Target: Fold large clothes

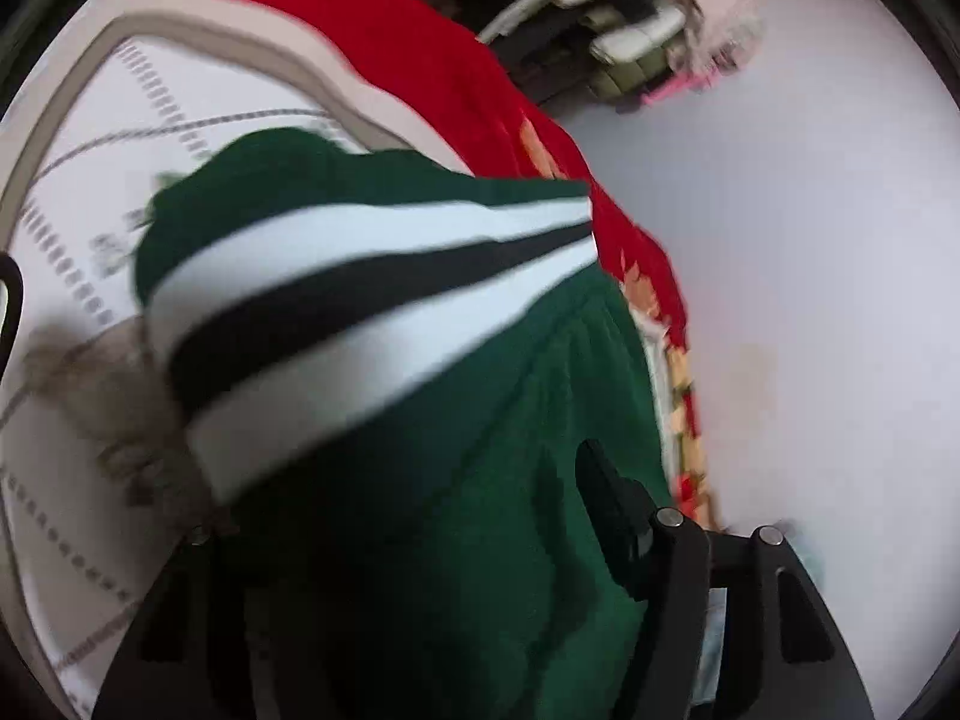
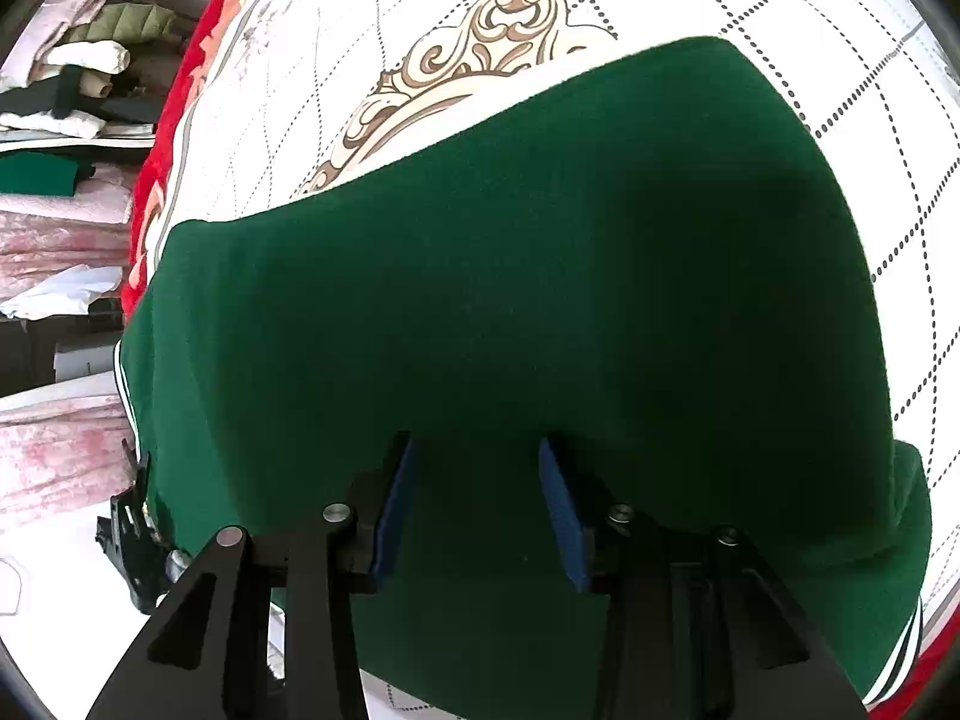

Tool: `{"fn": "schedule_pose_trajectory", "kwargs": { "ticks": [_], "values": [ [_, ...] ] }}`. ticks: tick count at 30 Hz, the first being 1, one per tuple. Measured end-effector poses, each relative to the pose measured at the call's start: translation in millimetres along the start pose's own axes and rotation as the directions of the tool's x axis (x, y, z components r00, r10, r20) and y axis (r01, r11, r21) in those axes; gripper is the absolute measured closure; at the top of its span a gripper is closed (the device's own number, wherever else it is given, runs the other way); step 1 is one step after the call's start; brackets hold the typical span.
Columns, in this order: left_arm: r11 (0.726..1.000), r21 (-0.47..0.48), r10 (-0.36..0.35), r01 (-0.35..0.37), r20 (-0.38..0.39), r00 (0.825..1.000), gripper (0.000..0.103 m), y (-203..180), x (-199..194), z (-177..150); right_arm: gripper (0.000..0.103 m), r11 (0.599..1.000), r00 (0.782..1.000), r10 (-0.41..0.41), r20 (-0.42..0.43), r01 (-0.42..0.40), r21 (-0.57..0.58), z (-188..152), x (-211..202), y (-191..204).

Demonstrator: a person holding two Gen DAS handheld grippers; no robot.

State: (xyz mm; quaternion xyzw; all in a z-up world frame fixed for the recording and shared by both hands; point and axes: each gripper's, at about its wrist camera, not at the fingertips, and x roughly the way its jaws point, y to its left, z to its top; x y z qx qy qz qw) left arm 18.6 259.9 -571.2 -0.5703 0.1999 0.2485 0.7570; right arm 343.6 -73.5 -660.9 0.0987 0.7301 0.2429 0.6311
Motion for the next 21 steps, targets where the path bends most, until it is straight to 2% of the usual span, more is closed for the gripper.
{"fn": "schedule_pose_trajectory", "kwargs": {
  "ticks": [4, 5, 6, 9, 11, 12, 13, 14, 16, 17, 19, 21],
  "values": [
    [0.988, 0.129, 0.085, -0.085, 0.009, 0.996, 0.046, -30.0, 14.3, 1.1, 0.057, 1.000, 1.000, 0.016, -0.022, -0.016, 0.005, 7.2, 9.4, 2.6],
    [0.982, 0.152, 0.113, -0.114, 0.018, 0.993, 0.070, -35.1, 15.8, 1.5, 0.057, 1.000, 0.999, 0.019, -0.028, -0.019, 0.007, 7.3, 9.7, -1.5],
    [0.972, 0.180, 0.150, -0.152, 0.027, 0.988, 0.089, -41.9, 17.0, 3.6, 0.057, 0.999, 0.999, 0.029, -0.034, -0.029, 0.019, 8.5, 9.5, -5.0],
    [0.960, 0.203, 0.183, -0.190, 0.055, 0.982, 0.092, -57.4, 10.2, 13.4, 0.057, 0.994, 0.996, 0.083, -0.044, -0.079, 0.076, 8.4, 0.7, -13.6],
    [0.952, 0.234, 0.187, -0.200, 0.075, 0.979, 0.092, -73.9, 1.5, 19.1, 0.057, 0.993, 0.997, 0.074, -0.019, -0.072, 0.091, 2.2, -16.7, -21.5],
    [0.945, 0.257, 0.183, -0.200, 0.088, 0.979, 0.092, -82.6, -4.3, 22.1, 0.057, 0.995, 0.999, 0.046, 0.013, -0.047, 0.092, -2.4, -30.3, -25.0],
    [0.938, 0.285, 0.176, -0.199, 0.103, 0.979, 0.092, -92.0, -11.2, 25.8, 0.051, 0.995, 0.999, 0.008, 0.052, -0.013, 0.096, -8.6, -46.0, -30.5],
    [0.931, 0.306, 0.173, -0.200, 0.114, 0.978, 0.093, -99.2, -16.6, 26.7, 0.041, 0.994, 0.996, -0.028, 0.084, 0.019, 0.105, -13.9, -57.9, -35.1],
    [0.922, 0.337, 0.158, -0.192, 0.125, 0.979, 0.093, -113.8, -26.6, 30.9, 0.038, 0.986, 0.982, -0.109, 0.155, 0.087, 0.142, -30.2, -83.9, -53.9],
    [0.915, 0.354, 0.154, -0.192, 0.131, 0.979, 0.093, -120.5, -29.9, 32.7, 0.032, 0.980, 0.976, -0.143, 0.163, 0.117, 0.159, -35.5, -88.2, -61.7],
    [0.883, 0.425, 0.147, -0.198, 0.151, 0.978, 0.093, -145.3, -35.1, 31.7, 0.024, 0.967, 0.970, -0.198, 0.139, 0.170, 0.191, -47.0, -84.2, -83.5],
    [0.847, 0.495, 0.133, -0.194, 0.156, 0.979, 0.093, -167.6, -34.7, 22.6, 0.025, 0.972, 0.990, -0.127, 0.059, 0.113, 0.208, -57.9, -56.9, -109.3]
  ]
}}
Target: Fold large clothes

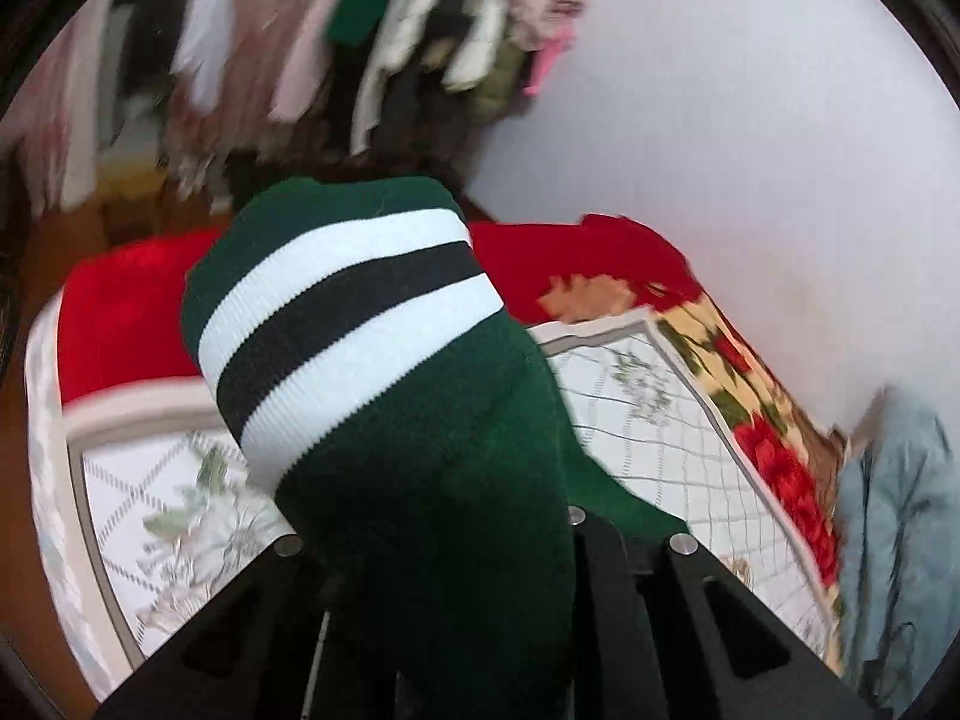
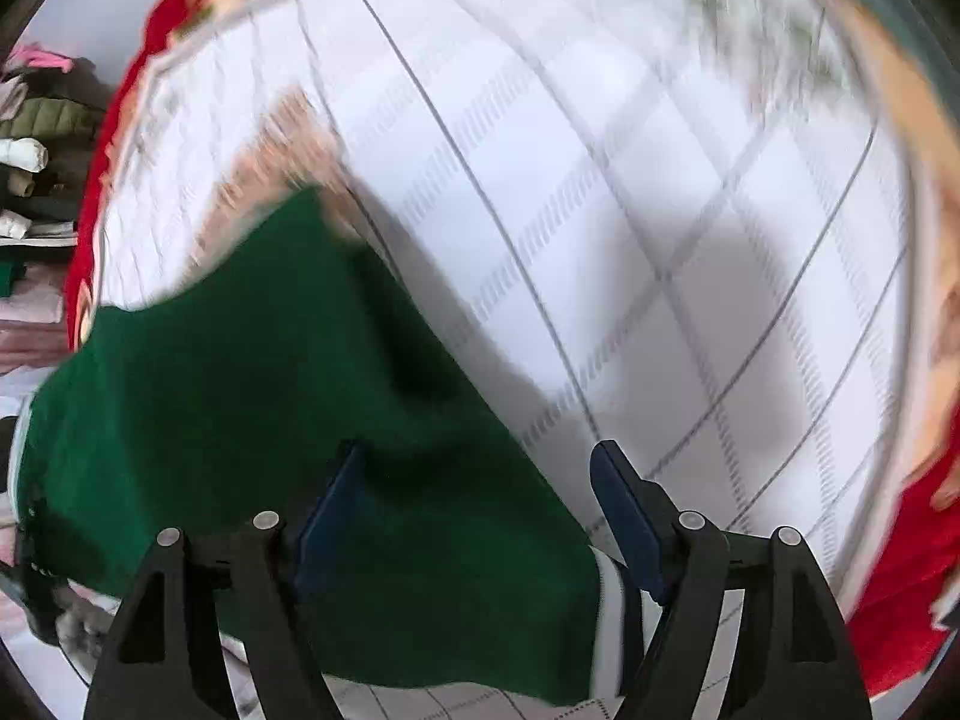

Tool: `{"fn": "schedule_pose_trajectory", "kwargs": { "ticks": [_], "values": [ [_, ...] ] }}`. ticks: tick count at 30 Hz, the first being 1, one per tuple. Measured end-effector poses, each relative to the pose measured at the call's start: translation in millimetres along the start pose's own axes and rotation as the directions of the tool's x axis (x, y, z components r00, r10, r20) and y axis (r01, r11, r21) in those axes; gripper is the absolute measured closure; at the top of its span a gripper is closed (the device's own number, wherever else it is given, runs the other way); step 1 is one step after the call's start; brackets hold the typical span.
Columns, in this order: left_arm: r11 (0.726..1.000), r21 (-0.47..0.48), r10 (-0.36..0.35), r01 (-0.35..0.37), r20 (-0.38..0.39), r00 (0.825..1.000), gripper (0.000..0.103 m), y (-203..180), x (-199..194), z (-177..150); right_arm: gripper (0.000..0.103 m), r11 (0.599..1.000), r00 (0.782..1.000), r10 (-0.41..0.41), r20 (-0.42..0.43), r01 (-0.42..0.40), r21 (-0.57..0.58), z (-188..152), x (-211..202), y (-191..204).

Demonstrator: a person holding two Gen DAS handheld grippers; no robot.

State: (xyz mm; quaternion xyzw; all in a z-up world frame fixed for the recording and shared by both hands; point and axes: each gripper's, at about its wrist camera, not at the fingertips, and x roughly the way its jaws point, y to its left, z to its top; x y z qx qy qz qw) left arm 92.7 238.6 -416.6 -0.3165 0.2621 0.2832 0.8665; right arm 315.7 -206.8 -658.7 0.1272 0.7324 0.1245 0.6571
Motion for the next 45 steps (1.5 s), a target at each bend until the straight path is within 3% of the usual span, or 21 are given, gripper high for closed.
{"fn": "schedule_pose_trajectory", "kwargs": {
  "ticks": [1, 2, 5, 9, 12, 15, 17, 19, 20, 23, 24, 26, 28, 31, 32, 33, 36, 37, 38, 40, 45],
  "values": [
    [0.998, 0.054, -0.018, 0.018, 0.002, 1.000, 0.093, -16.8, -5.2, 0.0, 0.036, 0.999, 0.997, 0.047, -0.061, -0.046, 0.015, -5.3, 20.5, -8.2],
    [0.995, 0.092, -0.037, 0.037, 0.001, 0.999, 0.093, -29.4, -9.4, -1.6, 0.039, 0.997, 0.993, 0.069, -0.093, -0.067, 0.029, -9.9, 34.3, -16.6],
    [0.960, 0.239, -0.140, 0.144, -0.033, 0.990, 0.093, -83.1, -25.2, -10.7, 0.038, 0.996, 0.995, 0.085, -0.045, -0.084, 0.026, -18.5, 42.0, -22.0],
    [0.848, 0.411, -0.290, 0.335, -0.169, 0.942, 0.093, -162.9, -43.0, -52.1, 0.039, 0.982, 0.983, 0.183, -0.031, -0.181, 0.061, -24.3, 36.6, -42.6],
    [0.747, 0.466, -0.357, 0.474, -0.320, 0.877, 0.093, -213.7, -48.0, -105.2, 0.039, 0.979, 0.979, 0.202, -0.038, -0.200, 0.037, -25.4, 35.4, -48.3],
    [0.652, 0.506, -0.358, 0.564, -0.451, 0.818, 0.093, -248.7, -47.1, -165.7, 0.039, 0.975, 0.974, 0.222, -0.045, -0.222, 0.023, -26.0, 34.9, -53.0],
    [0.599, 0.538, -0.322, 0.593, -0.516, 0.794, 0.094, -262.6, -41.6, -205.4, 0.039, 0.968, 0.967, 0.251, -0.048, -0.250, 0.031, -28.2, 35.5, -55.6],
    [0.578, 0.560, -0.267, 0.593, -0.557, 0.786, 0.093, -265.9, -33.1, -235.1, 0.039, 0.959, 0.958, 0.282, -0.058, -0.280, 0.041, -35.2, 34.8, -66.9],
    [0.573, 0.582, -0.234, 0.576, -0.558, 0.796, 0.093, -264.0, -27.4, -246.9, 0.046, 0.956, 0.955, 0.291, -0.067, -0.287, 0.059, -36.6, 34.4, -72.5],
    [0.599, 0.602, -0.157, 0.528, -0.558, 0.815, 0.091, -261.0, -15.1, -247.4, 0.050, 0.948, 0.947, 0.312, -0.072, -0.305, 0.094, -41.1, 26.6, -92.4],
    [0.611, 0.601, -0.131, 0.515, -0.565, 0.814, 0.090, -261.2, -12.0, -244.1, 0.048, 0.950, 0.951, 0.302, -0.067, -0.295, 0.099, -44.6, 20.4, -99.5],
    [0.622, 0.601, -0.099, 0.502, -0.575, 0.812, 0.087, -265.9, -12.2, -240.7, 0.031, 0.957, 0.960, 0.277, -0.039, -0.271, 0.104, -52.4, 5.2, -112.9],
    [0.609, 0.637, -0.054, 0.474, -0.562, 0.825, 0.083, -269.0, -19.0, -237.5, 0.030, 0.967, 0.974, 0.228, 0.020, -0.228, 0.113, -63.5, -18.4, -130.7],
    [0.593, 0.683, 0.032, 0.427, -0.550, 0.835, 0.051, -260.6, -29.5, -251.8, 0.030, 0.961, 0.971, 0.220, 0.097, -0.232, 0.148, -82.1, -53.2, -156.0],
    [0.602, 0.679, 0.049, 0.421, -0.558, 0.829, 0.031, -258.1, -32.4, -254.7, 0.029, 0.959, 0.968, 0.222, 0.117, -0.239, 0.154, -87.3, -62.4, -161.2],
    [0.625, 0.649, 0.039, 0.434, -0.581, 0.813, 0.017, -255.0, -35.0, -252.9, 0.029, 0.954, 0.963, 0.232, 0.140, -0.253, 0.159, -93.6, -73.8, -167.0],
    [0.697, 0.564, 0.030, 0.443, -0.640, 0.768, 0.014, -240.4, -44.4, -246.9, 0.027, 0.929, 0.937, 0.304, 0.171, -0.331, 0.164, -104.7, -95.1, -168.9],
    [0.719, 0.541, 0.037, 0.436, -0.657, 0.753, 0.014, -235.8, -48.1, -244.4, 0.021, 0.921, 0.930, 0.328, 0.165, -0.354, 0.164, -102.1, -96.6, -160.9],
    [0.733, 0.528, 0.035, 0.429, -0.659, 0.751, 0.014, -233.5, -51.5, -241.4, 0.018, 0.912, 0.921, 0.356, 0.156, -0.379, 0.157, -104.6, -97.9, -154.1],
    [0.761, 0.510, 0.036, 0.401, -0.651, 0.758, 0.014, -225.6, -61.8, -232.1, 0.016, 0.885, 0.892, 0.434, 0.126, -0.449, 0.128, -105.4, -93.0, -134.1],
    [0.814, 0.512, 0.095, 0.274, -0.583, 0.807, 0.014, -206.7, -66.9, -200.5, 0.013, 0.799, 0.810, 0.586, -0.005, -0.577, 0.170, -104.8, -52.1, -90.3]
  ]
}}
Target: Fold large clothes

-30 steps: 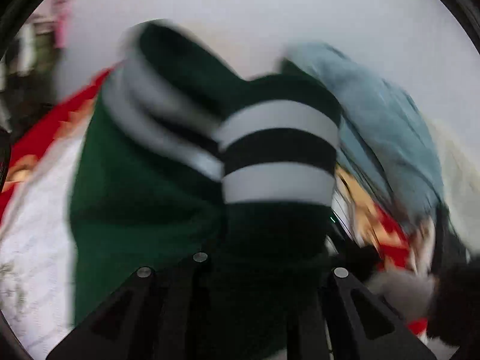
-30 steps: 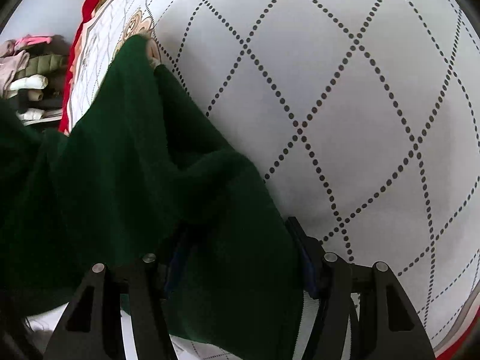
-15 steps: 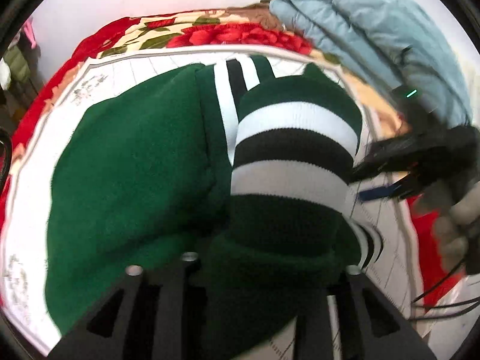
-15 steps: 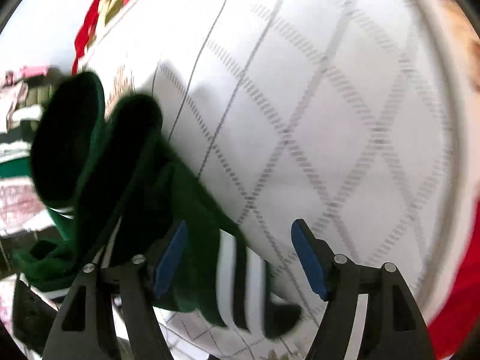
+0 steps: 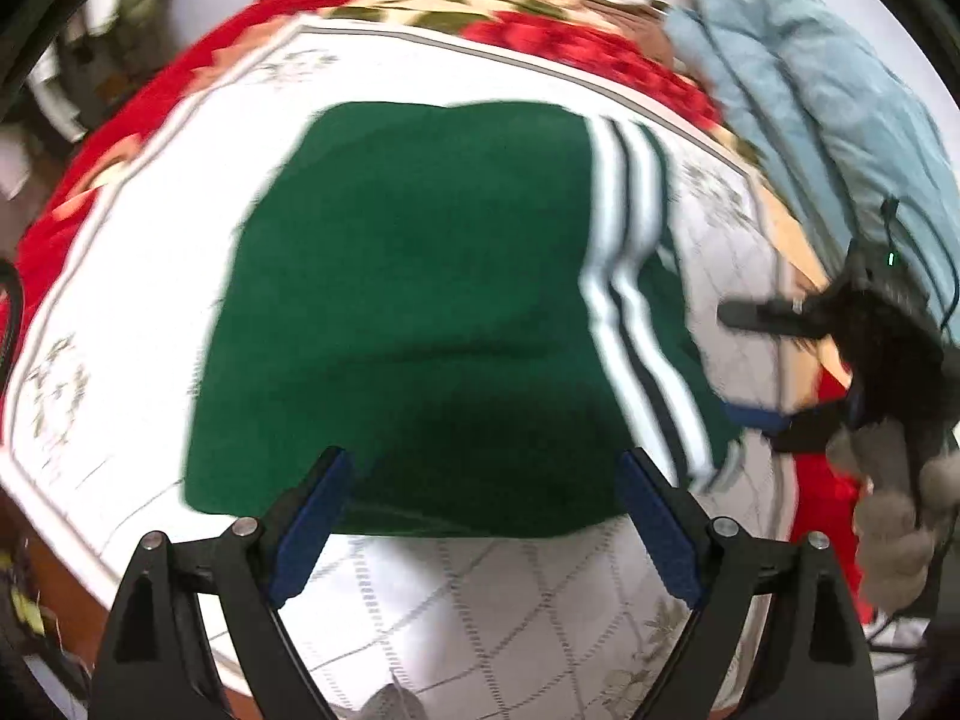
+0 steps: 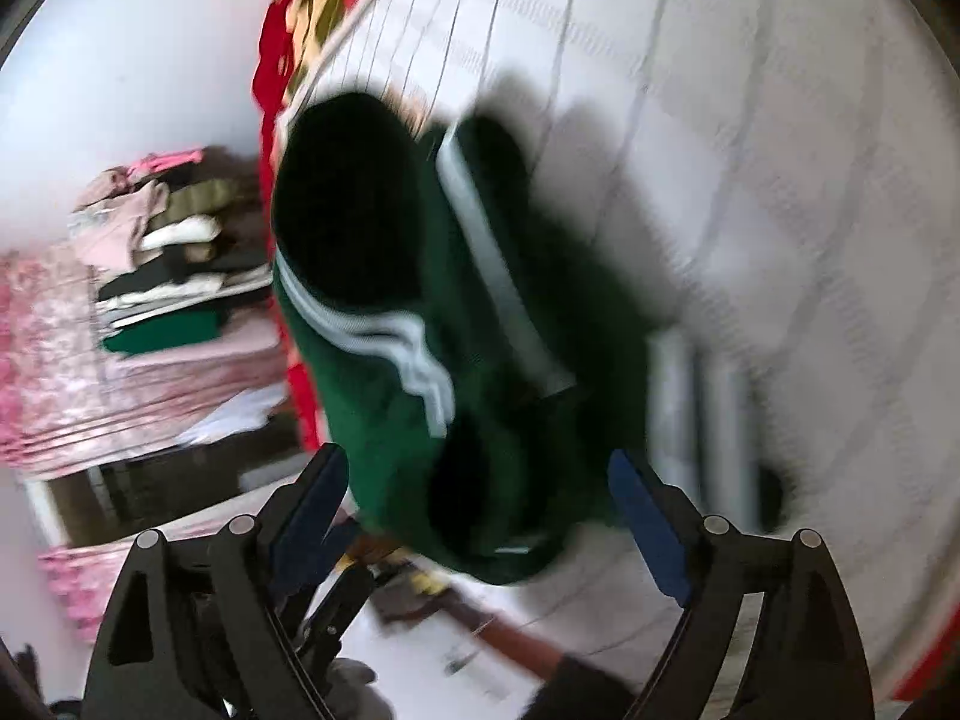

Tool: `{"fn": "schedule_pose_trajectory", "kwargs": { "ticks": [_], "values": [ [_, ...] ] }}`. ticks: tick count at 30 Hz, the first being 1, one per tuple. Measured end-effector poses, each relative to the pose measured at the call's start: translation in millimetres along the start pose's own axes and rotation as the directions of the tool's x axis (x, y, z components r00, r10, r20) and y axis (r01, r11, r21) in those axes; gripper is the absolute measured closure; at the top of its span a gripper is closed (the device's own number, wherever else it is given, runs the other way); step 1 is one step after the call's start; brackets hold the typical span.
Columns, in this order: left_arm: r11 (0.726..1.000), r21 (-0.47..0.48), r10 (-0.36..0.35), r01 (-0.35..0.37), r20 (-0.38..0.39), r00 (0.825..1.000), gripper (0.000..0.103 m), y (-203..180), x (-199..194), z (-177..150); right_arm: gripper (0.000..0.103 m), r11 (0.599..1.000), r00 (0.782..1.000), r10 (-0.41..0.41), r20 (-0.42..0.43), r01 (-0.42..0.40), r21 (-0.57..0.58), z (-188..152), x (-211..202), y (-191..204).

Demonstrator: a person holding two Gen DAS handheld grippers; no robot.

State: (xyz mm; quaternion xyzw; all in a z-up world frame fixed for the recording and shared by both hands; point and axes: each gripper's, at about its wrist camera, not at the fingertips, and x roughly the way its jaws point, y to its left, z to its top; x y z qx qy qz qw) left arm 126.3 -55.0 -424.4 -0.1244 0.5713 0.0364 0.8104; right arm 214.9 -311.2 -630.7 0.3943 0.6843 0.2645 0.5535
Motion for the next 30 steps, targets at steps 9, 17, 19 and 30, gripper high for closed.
{"fn": "schedule_pose_trajectory", "kwargs": {
  "ticks": [9, 17, 19, 30],
  "values": [
    [0.973, -0.105, 0.211, -0.206, 0.039, 0.977, 0.014, 59.2, -0.2, 11.8, 0.090, 0.962, 0.960, -0.269, 0.074, 0.272, -0.036, -15.5, 7.2, 12.6],
    [0.966, -0.115, 0.235, -0.231, 0.026, 0.972, 0.014, 81.4, 14.0, 38.0, 0.042, 0.907, 0.905, -0.410, 0.112, 0.418, -0.058, -2.6, -22.6, 22.1],
    [0.968, -0.119, 0.226, -0.219, 0.042, 0.973, 0.014, 83.3, 14.3, 49.7, 0.016, 0.943, 0.931, -0.286, 0.226, 0.316, -0.106, 1.7, -47.6, 48.2],
    [0.970, -0.097, 0.228, -0.221, 0.065, 0.972, 0.014, 90.3, 40.7, 108.5, 0.096, 0.992, 0.998, 0.029, 0.053, -0.022, -0.125, 98.2, 52.3, 87.1]
  ]
}}
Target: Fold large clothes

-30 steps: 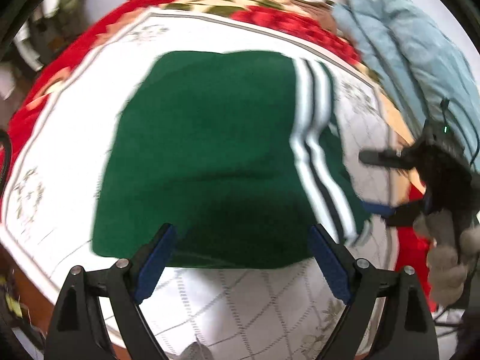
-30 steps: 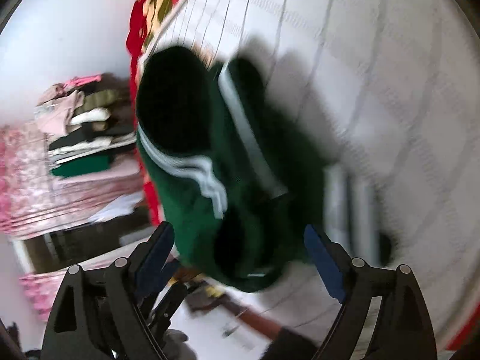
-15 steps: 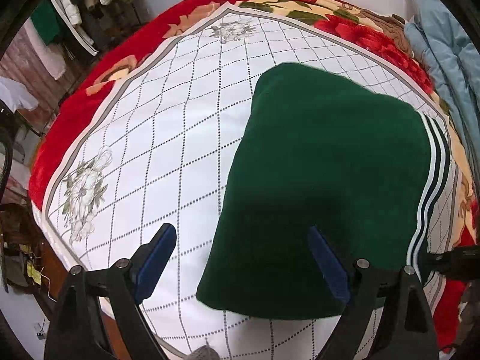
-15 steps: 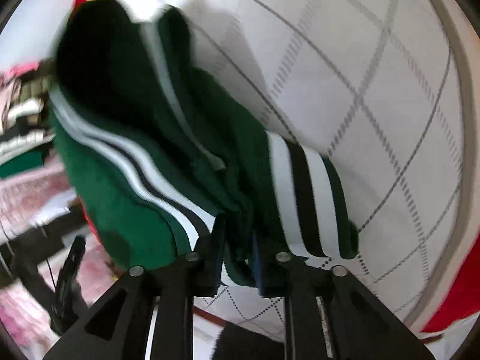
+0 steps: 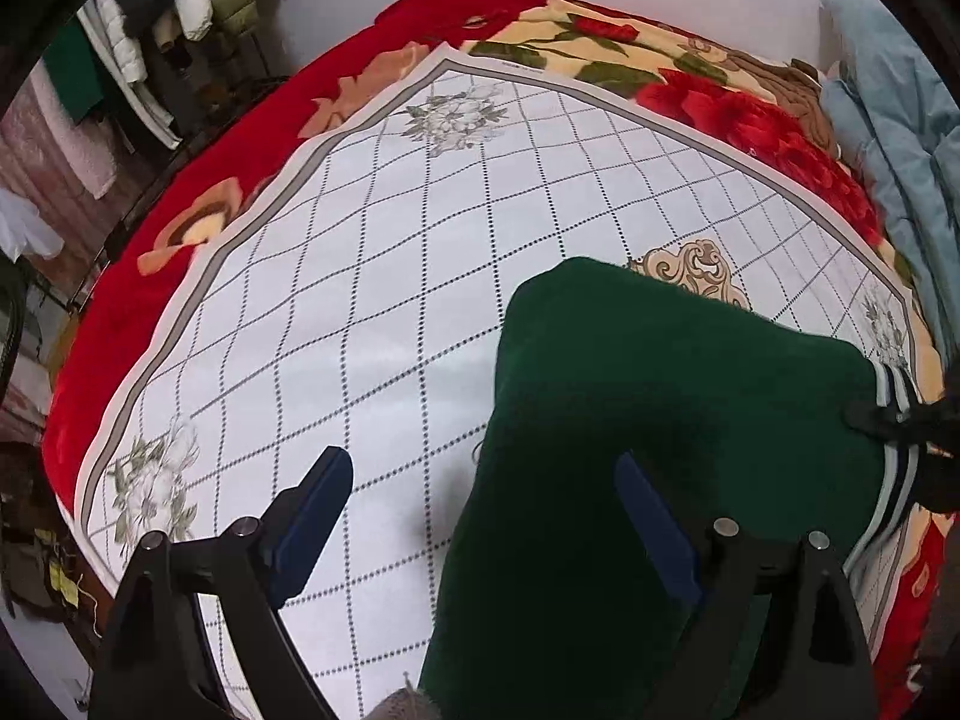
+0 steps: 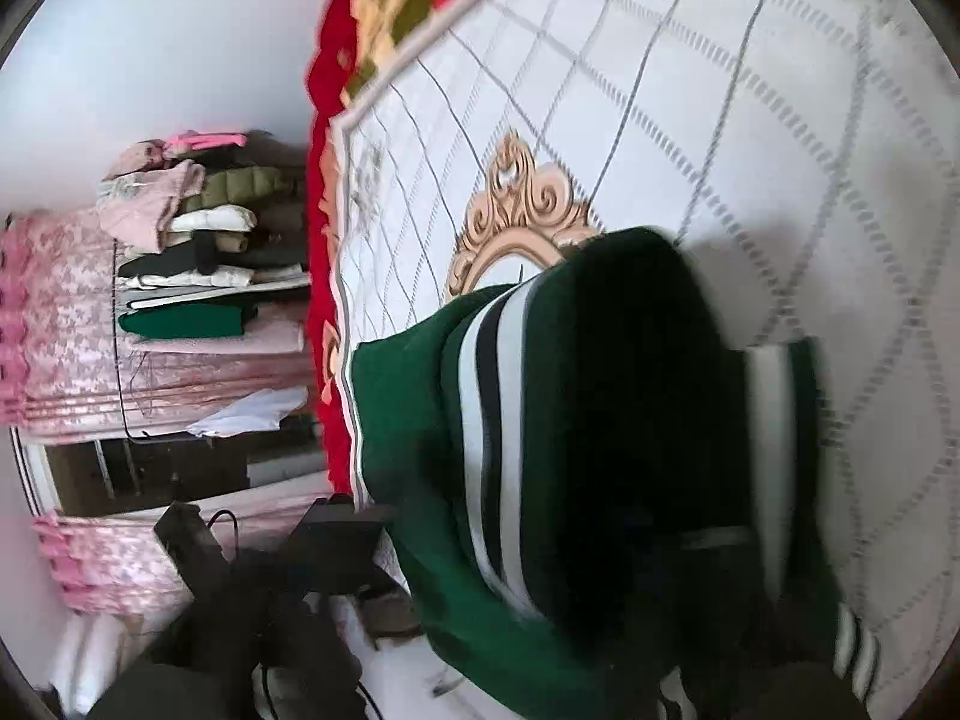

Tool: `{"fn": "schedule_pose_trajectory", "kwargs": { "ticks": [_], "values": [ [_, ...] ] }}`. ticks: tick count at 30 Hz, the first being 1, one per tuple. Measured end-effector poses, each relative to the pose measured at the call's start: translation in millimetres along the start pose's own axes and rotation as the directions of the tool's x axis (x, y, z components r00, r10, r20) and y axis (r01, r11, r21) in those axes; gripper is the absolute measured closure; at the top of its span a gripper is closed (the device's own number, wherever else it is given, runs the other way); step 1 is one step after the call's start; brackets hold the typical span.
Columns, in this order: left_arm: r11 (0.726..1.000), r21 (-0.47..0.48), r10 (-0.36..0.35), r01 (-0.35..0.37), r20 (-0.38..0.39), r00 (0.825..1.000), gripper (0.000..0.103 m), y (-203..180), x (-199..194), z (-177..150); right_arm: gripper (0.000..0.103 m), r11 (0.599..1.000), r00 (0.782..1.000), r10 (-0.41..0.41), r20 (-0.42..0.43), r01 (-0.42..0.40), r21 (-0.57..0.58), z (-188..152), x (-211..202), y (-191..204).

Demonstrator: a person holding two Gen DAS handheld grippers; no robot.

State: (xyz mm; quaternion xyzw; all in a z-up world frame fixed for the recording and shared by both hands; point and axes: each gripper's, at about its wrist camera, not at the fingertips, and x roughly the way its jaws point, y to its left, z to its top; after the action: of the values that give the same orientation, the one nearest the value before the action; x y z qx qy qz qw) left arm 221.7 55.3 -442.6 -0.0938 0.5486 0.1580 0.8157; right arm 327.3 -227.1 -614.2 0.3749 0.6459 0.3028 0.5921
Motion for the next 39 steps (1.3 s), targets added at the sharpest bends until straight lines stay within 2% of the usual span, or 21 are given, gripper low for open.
{"fn": "schedule_pose_trajectory", "kwargs": {
  "ticks": [2, 4, 5, 7, 9, 11, 13, 15, 16, 17, 19, 21, 23, 25, 28, 32, 33, 36, 37, 38, 39],
  "values": [
    [1.000, 0.026, 0.011, -0.010, -0.016, 1.000, 0.014, -3.8, 6.3, -0.7, 0.097, 1.000, 0.997, -0.023, 0.080, 0.024, -0.014, -3.5, -11.0, 11.5],
    [0.996, 0.077, 0.055, -0.053, -0.031, 0.998, 0.013, -8.4, 15.1, -6.1, 0.097, 0.987, 0.973, -0.142, 0.180, 0.153, -0.047, -13.9, -24.5, 31.5],
    [0.990, 0.112, 0.085, -0.080, -0.033, 0.996, 0.013, -10.9, 21.2, -10.5, 0.097, 0.969, 0.950, -0.234, 0.208, 0.244, -0.024, -9.0, -27.5, 36.4],
    [0.984, 0.151, 0.103, -0.093, -0.057, 0.993, 0.013, -12.8, 32.1, -17.5, 0.097, 0.918, 0.894, -0.397, 0.210, 0.393, 0.064, -5.5, -27.7, 13.9],
    [0.984, 0.158, 0.096, -0.082, -0.081, 0.992, 0.013, -11.1, 37.5, -20.2, 0.097, 0.873, 0.866, -0.487, 0.118, 0.477, 0.106, 2.4, -12.3, -19.2],
    [0.989, 0.132, 0.080, -0.068, -0.094, 0.992, 0.013, -5.9, 36.0, -19.7, 0.096, 0.890, 0.890, -0.447, 0.086, 0.434, 0.137, 10.4, -11.2, -26.5],
    [0.993, 0.107, 0.054, -0.043, -0.104, 0.993, 0.013, 0.9, 31.9, -18.6, 0.085, 0.915, 0.917, -0.393, 0.070, 0.382, 0.131, 6.2, -26.8, -14.8],
    [0.997, 0.075, 0.035, -0.027, -0.111, 0.993, 0.013, 7.2, 27.2, -18.3, 0.056, 0.922, 0.922, -0.379, 0.083, 0.368, 0.123, -7.7, -43.2, -2.8],
    [0.998, 0.059, 0.024, -0.017, -0.111, 0.994, 0.013, 9.4, 24.7, -18.4, 0.026, 0.929, 0.925, -0.363, 0.108, 0.351, 0.117, -22.7, -57.4, 1.3],
    [0.999, 0.044, 0.014, -0.010, -0.112, 0.994, 0.013, 11.7, 21.5, -19.0, 0.018, 0.936, 0.930, -0.347, 0.122, 0.335, 0.110, -36.4, -66.3, 1.5],
    [1.000, 0.030, 0.010, -0.006, -0.113, 0.994, 0.013, 12.9, 17.2, -20.9, 0.014, 0.940, 0.941, -0.331, 0.074, 0.322, 0.116, -61.0, -63.5, -14.0],
    [0.999, 0.031, 0.015, -0.012, -0.111, 0.994, 0.013, 11.4, 16.0, -23.4, 0.019, 0.941, 0.952, -0.307, 0.006, 0.303, 0.153, -79.4, -58.2, -37.3],
    [0.999, 0.045, 0.021, -0.016, -0.118, 0.993, 0.013, 7.4, 17.8, -26.3, 0.076, 0.942, 0.958, -0.285, -0.009, 0.282, 0.182, -94.2, -49.7, -50.7],
    [0.997, 0.072, 0.039, -0.030, -0.131, 0.991, 0.013, 1.2, 20.7, -31.0, 0.093, 0.941, 0.965, -0.262, 0.025, 0.250, 0.228, -106.3, -54.4, -55.3],
    [0.994, 0.101, 0.057, -0.043, -0.133, 0.989, 0.013, -3.2, 20.0, -37.1, 0.100, 0.938, 0.958, -0.261, 0.119, 0.223, 0.267, -121.4, -77.5, -43.8],
    [0.993, 0.111, 0.060, -0.046, -0.127, 0.990, 0.013, -6.3, 13.9, -41.7, 0.099, 0.908, 0.929, -0.367, 0.047, 0.346, 0.237, -137.6, -75.4, -48.1],
    [0.993, 0.114, 0.052, -0.038, -0.126, 0.991, 0.013, -7.6, 12.0, -41.9, 0.099, 0.913, 0.931, -0.361, 0.048, 0.342, 0.224, -139.3, -74.1, -46.8],
    [0.993, 0.111, 0.038, -0.024, -0.122, 0.992, 0.013, -9.3, 6.2, -42.6, 0.088, 0.933, 0.949, -0.312, 0.039, 0.299, 0.198, -140.6, -70.6, -38.1],
    [0.994, 0.108, 0.027, -0.014, -0.120, 0.992, 0.013, -9.8, 4.2, -42.3, 0.066, 0.937, 0.952, -0.302, 0.048, 0.288, 0.195, -143.0, -72.9, -36.1],
    [0.994, 0.109, 0.027, -0.015, -0.118, 0.993, 0.013, -11.3, 2.8, -42.0, 0.034, 0.938, 0.951, -0.304, 0.054, 0.288, 0.195, -145.1, -73.9, -35.1],
    [0.993, 0.113, 0.031, -0.018, -0.116, 0.993, 0.013, -12.6, 1.9, -41.5, 0.022, 0.933, 0.948, -0.314, 0.053, 0.298, 0.201, -148.1, -72.9, -38.2]
  ]
}}
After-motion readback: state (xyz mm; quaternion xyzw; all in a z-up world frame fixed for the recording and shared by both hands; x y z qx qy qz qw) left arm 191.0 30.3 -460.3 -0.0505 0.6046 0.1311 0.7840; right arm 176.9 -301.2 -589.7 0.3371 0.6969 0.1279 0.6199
